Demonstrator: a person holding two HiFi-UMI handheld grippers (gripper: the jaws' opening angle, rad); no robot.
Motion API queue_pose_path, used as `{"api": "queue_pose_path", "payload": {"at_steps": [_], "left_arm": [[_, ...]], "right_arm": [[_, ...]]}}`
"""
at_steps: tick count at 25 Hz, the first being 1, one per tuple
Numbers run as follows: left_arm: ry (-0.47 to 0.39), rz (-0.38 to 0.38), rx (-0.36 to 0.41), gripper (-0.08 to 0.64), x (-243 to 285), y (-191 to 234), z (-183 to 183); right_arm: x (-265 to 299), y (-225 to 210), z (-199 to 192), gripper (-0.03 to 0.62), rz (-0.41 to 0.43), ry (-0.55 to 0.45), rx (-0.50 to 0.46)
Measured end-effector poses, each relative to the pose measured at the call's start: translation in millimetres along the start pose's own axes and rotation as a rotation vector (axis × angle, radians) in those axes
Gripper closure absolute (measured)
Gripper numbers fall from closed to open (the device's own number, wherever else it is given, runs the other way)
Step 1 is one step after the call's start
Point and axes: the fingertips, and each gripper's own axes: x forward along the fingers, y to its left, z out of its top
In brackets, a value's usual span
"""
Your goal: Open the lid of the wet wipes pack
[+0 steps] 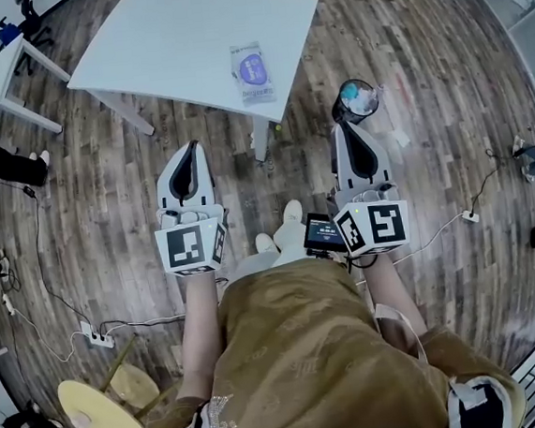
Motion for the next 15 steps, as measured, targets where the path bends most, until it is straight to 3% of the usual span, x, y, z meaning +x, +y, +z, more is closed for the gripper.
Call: {"api": "queue_pose_path", "payload": {"at_steps": [15], "left_arm": [[0.028, 0.037, 0.005, 0.558, 76.4, 17.0, -9.3]], "right_arm": [[85.3, -27.4, -10.7, 0.583, 0.062, 0.008, 0.017]]}}
